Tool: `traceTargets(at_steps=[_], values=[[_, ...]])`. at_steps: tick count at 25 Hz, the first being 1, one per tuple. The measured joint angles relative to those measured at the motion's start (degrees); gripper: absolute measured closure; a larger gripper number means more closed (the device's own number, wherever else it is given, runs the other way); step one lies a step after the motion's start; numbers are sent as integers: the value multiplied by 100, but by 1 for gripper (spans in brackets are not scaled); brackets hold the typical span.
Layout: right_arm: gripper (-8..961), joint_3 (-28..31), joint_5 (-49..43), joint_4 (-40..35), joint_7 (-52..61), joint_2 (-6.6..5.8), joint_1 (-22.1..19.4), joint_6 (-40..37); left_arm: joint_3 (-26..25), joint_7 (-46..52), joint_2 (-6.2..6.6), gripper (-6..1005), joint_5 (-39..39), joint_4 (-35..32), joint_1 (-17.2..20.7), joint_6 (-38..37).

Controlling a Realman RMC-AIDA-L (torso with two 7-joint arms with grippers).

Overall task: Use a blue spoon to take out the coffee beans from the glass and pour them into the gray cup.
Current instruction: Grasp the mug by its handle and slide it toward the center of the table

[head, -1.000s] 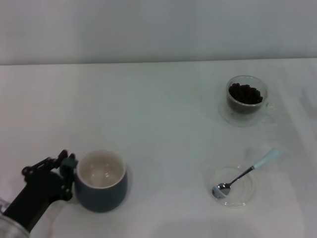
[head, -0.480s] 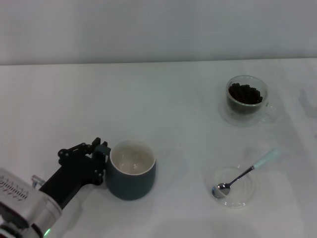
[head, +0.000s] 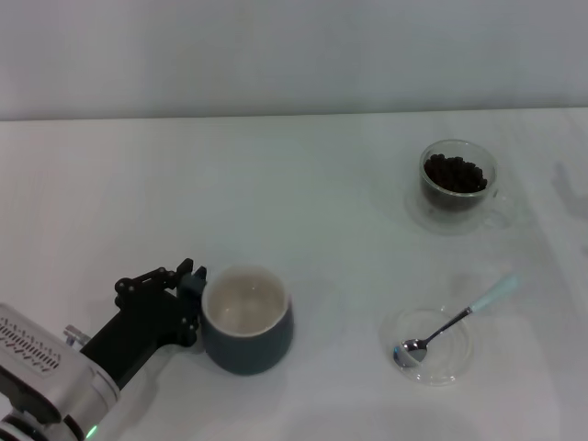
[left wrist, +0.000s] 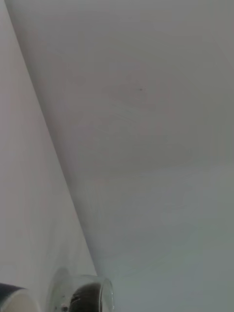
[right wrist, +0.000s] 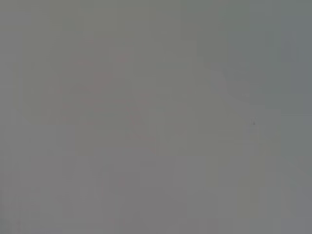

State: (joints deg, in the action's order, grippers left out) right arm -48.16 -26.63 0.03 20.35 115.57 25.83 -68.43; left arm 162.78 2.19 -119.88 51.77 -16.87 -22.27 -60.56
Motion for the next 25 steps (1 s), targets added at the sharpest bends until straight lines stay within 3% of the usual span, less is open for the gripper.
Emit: traceTargets(at_steps=[10,19,25], values=[[95,0,0,-4,-17,0,10,-2,9,-50,0,797,-166,-1,51,-18],[95,0,0,-4,-21,0,-17,-2,8,-63,8,353,-171,-9,317,-118],[95,0,0,15,-18,0,-23,-10,7,-184,30,209,-236,-10,650,-441]])
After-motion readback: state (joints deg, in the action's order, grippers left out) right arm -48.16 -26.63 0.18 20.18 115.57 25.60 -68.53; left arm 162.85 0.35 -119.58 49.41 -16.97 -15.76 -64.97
